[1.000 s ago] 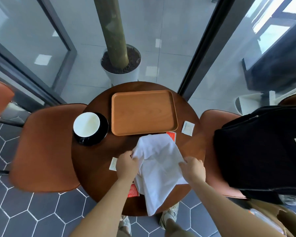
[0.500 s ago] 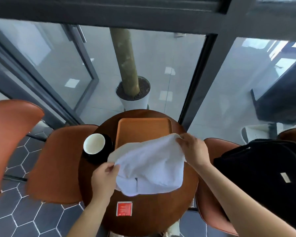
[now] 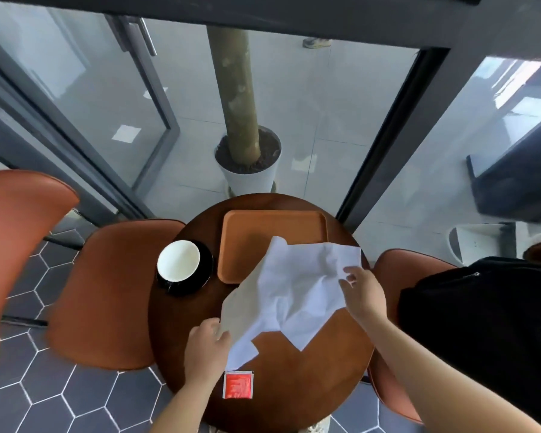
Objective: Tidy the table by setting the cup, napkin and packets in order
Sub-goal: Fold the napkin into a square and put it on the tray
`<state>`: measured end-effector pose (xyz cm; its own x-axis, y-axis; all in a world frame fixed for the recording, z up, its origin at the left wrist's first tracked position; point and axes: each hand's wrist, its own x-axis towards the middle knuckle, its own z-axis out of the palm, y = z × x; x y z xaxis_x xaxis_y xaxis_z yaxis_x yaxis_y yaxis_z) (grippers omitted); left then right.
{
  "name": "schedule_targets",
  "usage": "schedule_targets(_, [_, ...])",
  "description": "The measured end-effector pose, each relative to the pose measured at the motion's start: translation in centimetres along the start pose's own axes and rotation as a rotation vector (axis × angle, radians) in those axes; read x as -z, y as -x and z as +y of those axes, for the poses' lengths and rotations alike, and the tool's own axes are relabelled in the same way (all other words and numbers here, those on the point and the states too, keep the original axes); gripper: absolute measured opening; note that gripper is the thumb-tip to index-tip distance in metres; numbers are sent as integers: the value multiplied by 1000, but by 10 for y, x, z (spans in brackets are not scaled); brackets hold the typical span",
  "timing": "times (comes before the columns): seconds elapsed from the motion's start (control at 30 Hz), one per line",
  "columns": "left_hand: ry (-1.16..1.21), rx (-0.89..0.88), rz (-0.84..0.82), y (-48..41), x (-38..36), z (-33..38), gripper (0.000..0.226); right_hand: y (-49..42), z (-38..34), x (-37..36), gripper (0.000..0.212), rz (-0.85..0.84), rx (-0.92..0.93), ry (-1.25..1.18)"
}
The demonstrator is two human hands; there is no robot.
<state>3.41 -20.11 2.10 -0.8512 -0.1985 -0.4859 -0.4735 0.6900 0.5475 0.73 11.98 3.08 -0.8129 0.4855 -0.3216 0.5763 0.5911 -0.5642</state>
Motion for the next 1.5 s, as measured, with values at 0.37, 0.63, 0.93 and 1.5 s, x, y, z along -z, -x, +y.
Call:
schedule_targets(0.37, [-113,38,-143,-49,-10,-3,40,74,22,-84,33,-282,-446,44])
schedule_targets(0.63, [-72,113,-74,-58,-23,-3,21,75,13,-107,16,-160,-543,-90])
schedule_targets(0.93, [150,112,-12,-46,-18,6,10,90,11,-123,28,-83,-517,-63])
schedule_targets(1.5, [489,178,100,-43,7,2,13,119,95,-49,29,-54,-548,-76])
